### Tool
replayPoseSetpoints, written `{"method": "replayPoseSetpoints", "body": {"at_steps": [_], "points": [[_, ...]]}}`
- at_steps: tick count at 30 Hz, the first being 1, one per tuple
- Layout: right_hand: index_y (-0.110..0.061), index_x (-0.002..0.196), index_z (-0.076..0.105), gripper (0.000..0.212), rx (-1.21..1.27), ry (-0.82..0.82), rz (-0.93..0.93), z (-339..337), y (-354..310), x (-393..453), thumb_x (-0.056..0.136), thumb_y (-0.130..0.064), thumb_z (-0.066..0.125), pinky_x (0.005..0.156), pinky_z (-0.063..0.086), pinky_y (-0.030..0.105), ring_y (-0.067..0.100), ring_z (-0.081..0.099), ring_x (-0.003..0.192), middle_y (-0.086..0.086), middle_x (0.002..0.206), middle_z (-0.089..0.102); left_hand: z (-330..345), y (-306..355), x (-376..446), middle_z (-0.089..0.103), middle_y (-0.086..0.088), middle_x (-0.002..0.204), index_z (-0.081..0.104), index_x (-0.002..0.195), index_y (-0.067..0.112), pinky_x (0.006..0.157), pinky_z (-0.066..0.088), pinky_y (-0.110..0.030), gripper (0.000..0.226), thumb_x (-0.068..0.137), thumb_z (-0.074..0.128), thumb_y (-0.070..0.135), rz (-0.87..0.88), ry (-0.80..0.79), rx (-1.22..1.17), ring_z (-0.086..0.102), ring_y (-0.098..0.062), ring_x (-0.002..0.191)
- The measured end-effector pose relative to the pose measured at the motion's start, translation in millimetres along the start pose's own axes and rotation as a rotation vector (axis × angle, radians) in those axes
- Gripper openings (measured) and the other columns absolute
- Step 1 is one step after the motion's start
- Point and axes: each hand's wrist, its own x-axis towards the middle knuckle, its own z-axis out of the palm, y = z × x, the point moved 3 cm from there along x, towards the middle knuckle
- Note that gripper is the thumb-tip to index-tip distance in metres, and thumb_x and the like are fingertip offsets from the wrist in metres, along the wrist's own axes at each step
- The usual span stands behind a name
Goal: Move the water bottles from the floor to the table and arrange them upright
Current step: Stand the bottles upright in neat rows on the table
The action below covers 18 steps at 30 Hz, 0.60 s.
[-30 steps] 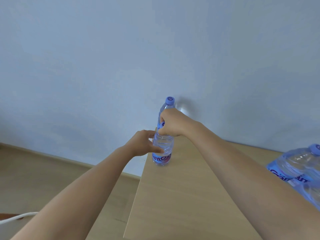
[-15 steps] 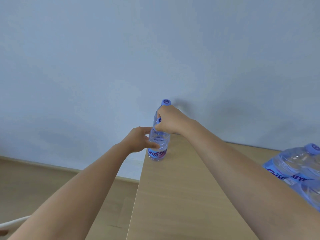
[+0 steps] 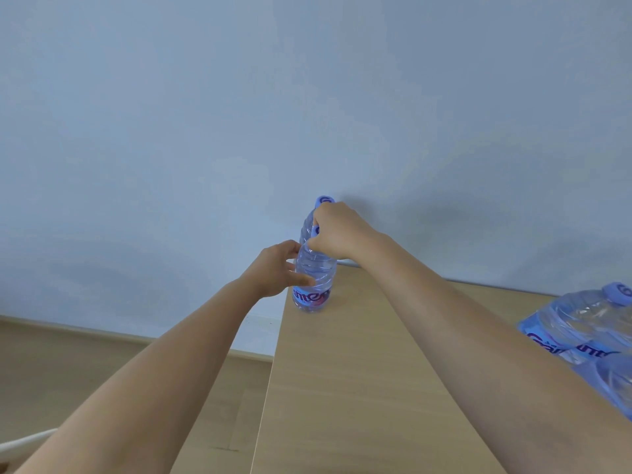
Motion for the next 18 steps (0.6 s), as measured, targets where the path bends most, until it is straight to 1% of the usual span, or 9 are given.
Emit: {"method": "replayPoseSetpoints", "body": {"at_steps": [2, 5, 7, 9, 12, 14, 15, 16, 18], "points": [[-0.015, 0.057, 0.022, 0.039, -0.006, 0.008, -0.004, 0.9, 0.3, -1.5, 0.082, -0.005, 0.05, 0.045, 0.019, 0.026, 0.015, 0.024, 0.05, 0.002, 0.058, 0.026, 1.4, -0.6, -1.3, 0.063, 0.009, 0.107, 0.054, 0.098, 0.03, 0.076, 0.05, -0.022, 0.043, 0.067, 0.082, 0.019, 0.01, 0.004, -0.018, 0.063, -0.015, 0.099], [-0.016, 0.055, 0.023, 0.04, 0.014, 0.019, -0.001, 3.1, 1.9, -4.2, 0.082, -0.005, 0.05, 0.045, 0.019, 0.025, 0.014, 0.025, 0.049, 0.001, 0.056, 0.027, 1.7, 0.1, -3.6, 0.061, 0.018, 0.1, 0.053, 0.099, 0.033, 0.067, 0.045, -0.011, 0.045, 0.067, 0.082, 0.019, 0.016, -0.005, -0.031, 0.061, -0.011, 0.097], [-0.017, 0.054, 0.024, 0.041, 0.03, 0.022, 0.0, 4.4, 2.8, -4.4, 0.083, -0.006, 0.051, 0.045, 0.019, 0.024, 0.014, 0.025, 0.049, 0.0, 0.056, 0.028, 1.8, -0.4, -4.8, 0.061, 0.017, 0.103, 0.054, 0.104, 0.032, 0.068, 0.044, -0.01, 0.048, 0.068, 0.081, 0.019, 0.013, 0.008, -0.042, 0.061, -0.01, 0.097], [-0.017, 0.055, 0.026, 0.039, 0.047, 0.039, 0.008, 5.8, 3.8, -5.4, 0.083, -0.007, 0.051, 0.045, 0.021, 0.024, 0.013, 0.027, 0.05, -0.001, 0.057, 0.031, 3.2, -2.1, -8.3, 0.061, 0.012, 0.109, 0.054, 0.113, 0.029, 0.068, 0.044, -0.01, 0.053, 0.069, 0.08, 0.019, -0.004, 0.039, -0.061, 0.061, -0.01, 0.097], [-0.015, 0.058, 0.028, 0.034, 0.127, 0.124, 0.006, 11.4, 7.7, -12.6, 0.082, -0.006, 0.051, 0.046, 0.02, 0.024, 0.015, 0.029, 0.052, -0.002, 0.059, 0.031, 11.3, -4.9, -19.1, 0.059, 0.012, 0.115, 0.053, 0.121, 0.026, 0.065, 0.043, -0.012, 0.055, 0.072, 0.077, 0.026, -0.031, 0.134, -0.053, 0.06, -0.008, 0.094], [-0.011, 0.069, 0.037, 0.02, 0.19, 0.195, 0.0, 15.8, 11.1, -22.5, 0.082, -0.008, 0.051, 0.048, 0.024, 0.023, 0.017, 0.036, 0.059, -0.002, 0.065, 0.036, 19.1, -4.4, -28.3, 0.058, 0.007, 0.122, 0.052, 0.123, 0.022, 0.068, 0.044, -0.016, 0.051, 0.077, 0.073, 0.027, -0.061, 0.217, -0.053, 0.059, -0.011, 0.098], [-0.009, 0.078, 0.042, 0.011, 0.224, 0.22, 0.009, 17.5, 13.5, -28.4, 0.083, -0.011, 0.051, 0.051, 0.03, 0.025, 0.019, 0.042, 0.065, 0.0, 0.071, 0.043, 23.1, -2.7, -33.3, 0.056, 0.004, 0.126, 0.05, 0.126, 0.019, 0.072, 0.045, -0.02, 0.052, 0.079, 0.07, 0.027, -0.083, 0.251, -0.037, 0.059, -0.014, 0.102], [-0.007, 0.088, 0.048, 0.009, 0.258, 0.241, 0.016, 19.1, 17.0, -35.3, 0.084, -0.014, 0.052, 0.058, 0.038, 0.029, 0.023, 0.047, 0.072, 0.004, 0.08, 0.049, 27.5, -0.2, -38.5, 0.056, 0.001, 0.127, 0.048, 0.128, 0.016, 0.078, 0.046, -0.025, 0.052, 0.081, 0.068, 0.027, -0.097, 0.282, 0.0, 0.058, -0.018, 0.106], [-0.004, 0.108, 0.054, 0.026, 0.328, 0.265, 0.049, 21.7, 26.6, -52.1, 0.086, -0.019, 0.055, 0.076, 0.046, 0.036, 0.025, 0.055, 0.086, 0.009, 0.097, 0.058, 37.2, 8.0, -50.9, 0.059, -0.002, 0.122, 0.05, 0.125, 0.013, 0.083, 0.047, -0.032, 0.046, 0.082, 0.065, 0.024, -0.073, 0.341, 0.061, 0.058, -0.021, 0.106]]}}
